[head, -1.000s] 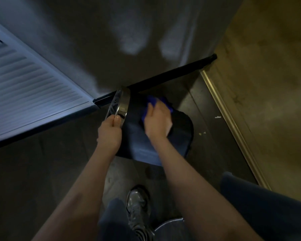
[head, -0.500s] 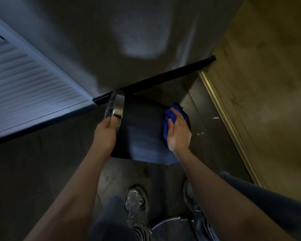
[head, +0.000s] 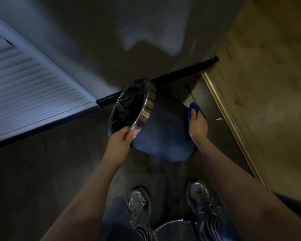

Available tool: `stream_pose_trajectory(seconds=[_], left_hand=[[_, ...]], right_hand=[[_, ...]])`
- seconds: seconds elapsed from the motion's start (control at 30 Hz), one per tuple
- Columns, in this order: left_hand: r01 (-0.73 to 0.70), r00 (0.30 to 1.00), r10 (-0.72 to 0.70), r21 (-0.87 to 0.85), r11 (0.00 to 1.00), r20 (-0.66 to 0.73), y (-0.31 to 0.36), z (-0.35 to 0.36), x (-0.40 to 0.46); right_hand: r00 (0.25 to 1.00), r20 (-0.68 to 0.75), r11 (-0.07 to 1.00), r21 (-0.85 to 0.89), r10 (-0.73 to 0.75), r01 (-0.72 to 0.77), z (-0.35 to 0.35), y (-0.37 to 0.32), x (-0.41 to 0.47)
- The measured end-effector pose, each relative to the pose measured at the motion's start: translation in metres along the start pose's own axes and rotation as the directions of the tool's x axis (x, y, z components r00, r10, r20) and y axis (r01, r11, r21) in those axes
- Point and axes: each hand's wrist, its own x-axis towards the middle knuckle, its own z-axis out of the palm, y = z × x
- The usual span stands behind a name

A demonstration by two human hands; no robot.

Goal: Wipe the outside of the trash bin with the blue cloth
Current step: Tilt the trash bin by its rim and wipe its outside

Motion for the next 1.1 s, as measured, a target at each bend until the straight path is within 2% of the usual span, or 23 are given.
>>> stream_pose_trajectory(seconds=[0.13,0.27,0.37,0.47,0.6,0.67,0.77,0.8,0.83,0.9,0.97,1.03,1.1], left_hand=[[0.023,0.996,-0.032,-0.1,0.995,-0.081,0.009,0.006,0.003],[0.137,0.974,-0.152,-0.097,0.986,-0.166,0.0,-0.005,0.005],[0.185,0.964,-0.201,-0.104,0.977,-0.176,-0.004,-0.01,0.009],[0.176,0.964,-0.186,-0.068,0.982,-0.193,-0.002,-0.007,0.012],[0.152,0.954,-0.152,-0.022,0.988,-0.257,-0.004,-0.005,0.013],[0.175,0.946,-0.189,-0.076,0.982,-0.262,-0.01,-0.007,0.01],[0.202,0.937,-0.239,-0.164,0.966,-0.256,-0.02,-0.012,0.005],[0.214,0.932,-0.261,-0.2,0.956,-0.251,-0.022,-0.014,0.004],[0.229,0.928,-0.284,-0.233,0.945,-0.24,-0.024,-0.015,0.003],[0.248,0.927,-0.31,-0.272,0.93,-0.213,-0.025,-0.017,0.001],[0.24,0.934,-0.299,-0.276,0.931,-0.197,-0.021,-0.015,0.001],[0.204,0.946,-0.249,-0.214,0.955,-0.21,-0.014,-0.01,0.003],[0.18,0.952,-0.207,-0.136,0.974,-0.224,-0.008,-0.005,0.005]], right_hand=[[0.999,0.044,0.998,-0.068,0.009,-0.006,0.006,-0.007,0.003],[0.997,0.081,0.969,-0.243,-0.014,0.034,0.02,-0.015,-0.004],[0.996,0.077,0.957,-0.284,-0.035,0.056,0.03,-0.029,-0.016],[0.978,0.002,0.946,-0.254,-0.21,0.203,0.045,-0.058,-0.046],[0.846,-0.004,0.833,-0.178,-0.533,0.524,0.082,-0.107,-0.094],[0.781,0.074,0.769,-0.138,-0.62,0.624,0.091,-0.117,-0.106],[0.648,0.233,0.638,-0.127,-0.725,0.759,0.077,-0.096,-0.102],[0.65,0.24,0.636,-0.144,-0.721,0.758,0.069,-0.081,-0.094],[0.697,0.231,0.673,-0.184,-0.679,0.717,0.058,-0.064,-0.084],[0.84,0.185,0.79,-0.286,-0.509,0.542,0.035,-0.029,-0.062],[0.94,0.086,0.877,-0.342,-0.329,0.338,0.017,-0.002,-0.048],[0.986,-0.05,0.944,-0.3,-0.161,0.139,0.015,0.002,-0.045],[0.989,-0.145,0.971,-0.236,-0.009,-0.026,0.023,-0.009,-0.046]])
